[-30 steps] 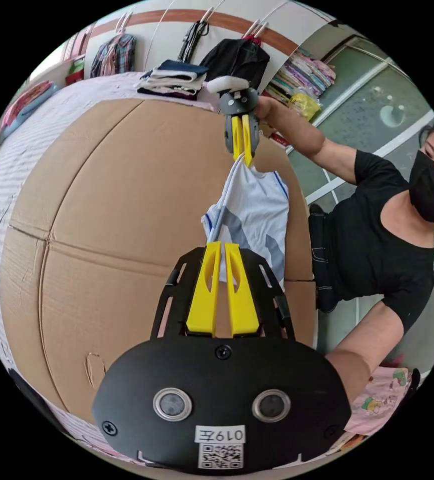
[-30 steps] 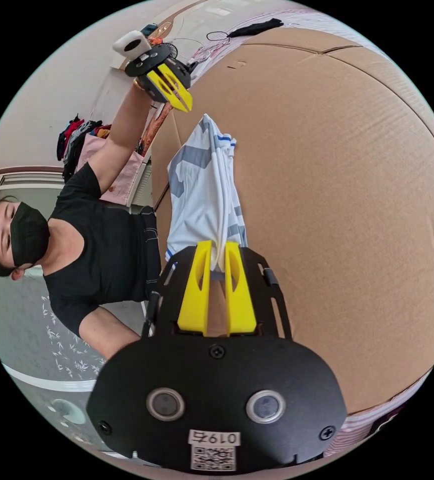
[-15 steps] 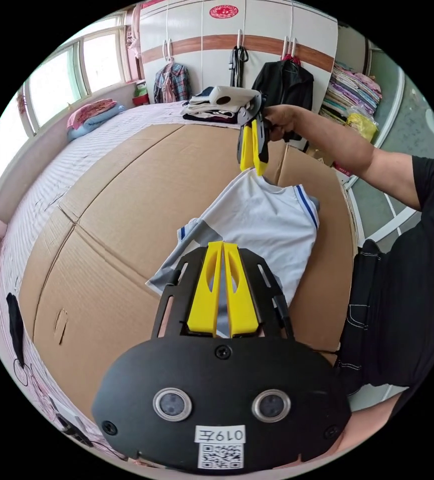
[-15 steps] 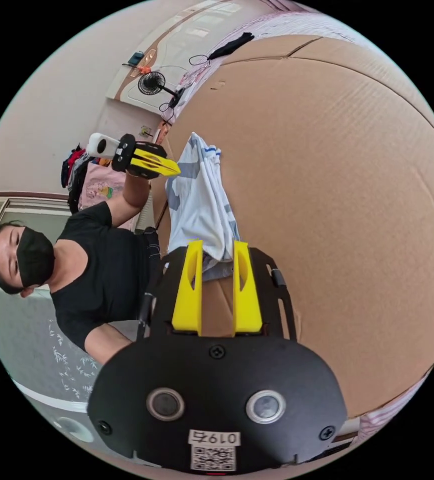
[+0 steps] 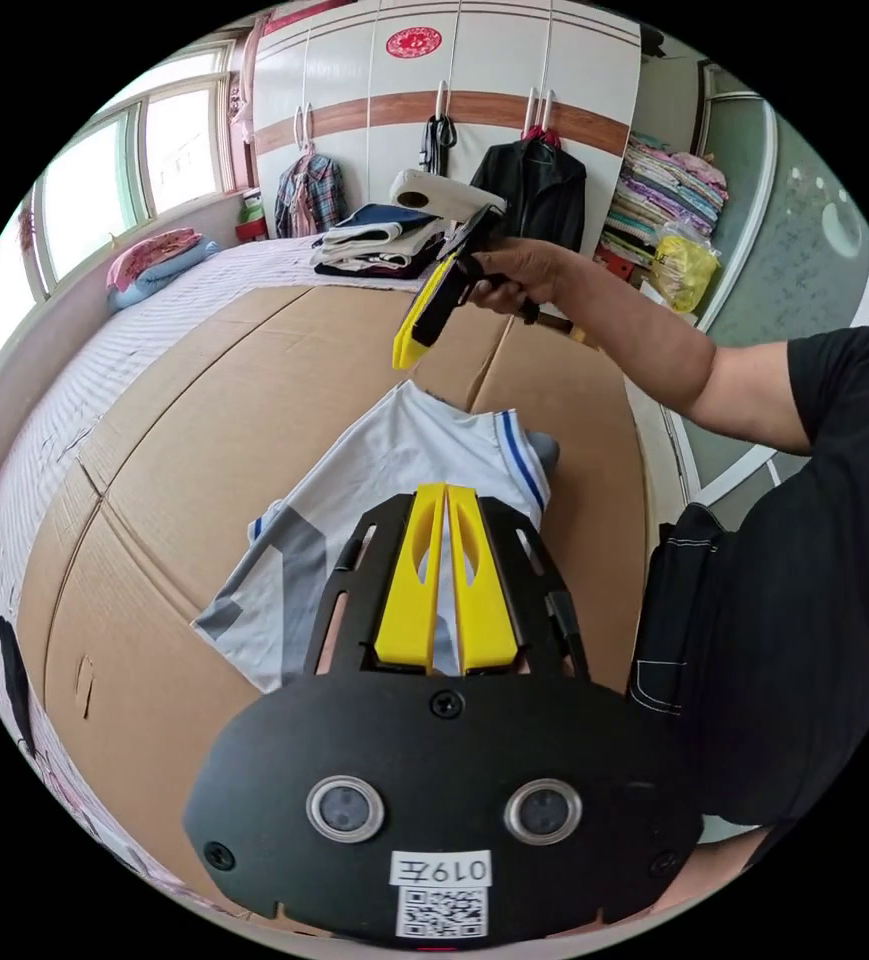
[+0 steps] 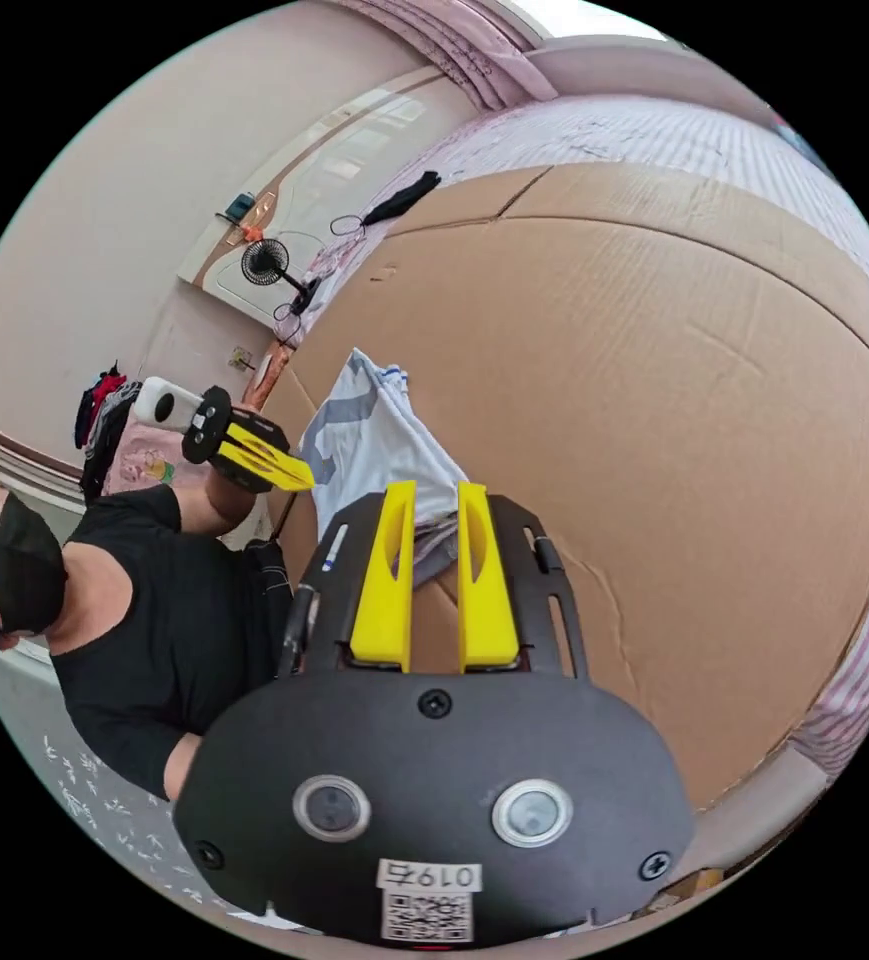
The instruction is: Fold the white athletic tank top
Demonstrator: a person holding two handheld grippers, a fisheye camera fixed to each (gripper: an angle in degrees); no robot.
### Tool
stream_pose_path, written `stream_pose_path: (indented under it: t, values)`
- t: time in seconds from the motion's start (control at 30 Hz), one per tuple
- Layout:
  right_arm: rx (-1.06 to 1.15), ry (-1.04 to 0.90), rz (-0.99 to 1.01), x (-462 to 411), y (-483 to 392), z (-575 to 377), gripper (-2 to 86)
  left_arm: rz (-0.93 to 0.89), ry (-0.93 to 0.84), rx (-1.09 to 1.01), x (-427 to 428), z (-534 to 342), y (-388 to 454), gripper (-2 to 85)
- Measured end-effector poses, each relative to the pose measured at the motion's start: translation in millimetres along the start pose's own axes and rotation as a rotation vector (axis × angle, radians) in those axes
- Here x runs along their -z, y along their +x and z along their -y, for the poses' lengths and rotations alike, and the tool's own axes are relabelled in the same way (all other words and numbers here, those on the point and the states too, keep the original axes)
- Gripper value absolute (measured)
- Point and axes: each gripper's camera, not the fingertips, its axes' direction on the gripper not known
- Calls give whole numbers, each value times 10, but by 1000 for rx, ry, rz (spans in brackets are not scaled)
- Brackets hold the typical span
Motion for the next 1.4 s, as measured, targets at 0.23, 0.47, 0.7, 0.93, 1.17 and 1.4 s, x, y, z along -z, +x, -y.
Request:
stream_pose_path:
  t: [0.23, 0.47, 0.7, 0.93, 1.17, 1.4]
  values:
    - [46, 360, 66, 87, -958, -2113, 76, 61, 195, 25, -206, -252, 705, 59]
    - [-99, 478, 75, -160, -1311, -3625, 109, -78, 227, 144, -459, -406, 748, 75]
    - [-47, 431, -72, -231, -1718, -4021, 94, 10, 116, -124, -816, -117, 1469, 86]
    - [94, 404, -84, -301, -2124, -4466, 72, 78, 105, -194, -1084, 277, 1657, 97]
    - [108, 400, -101, -335, -2293, -4816, 71, 64, -90, -170, -1692, 925, 1488, 100]
    - [25, 315, 45, -412, -2068, -4973, 76, 231, -42, -51, -1903, 1065, 1225, 96]
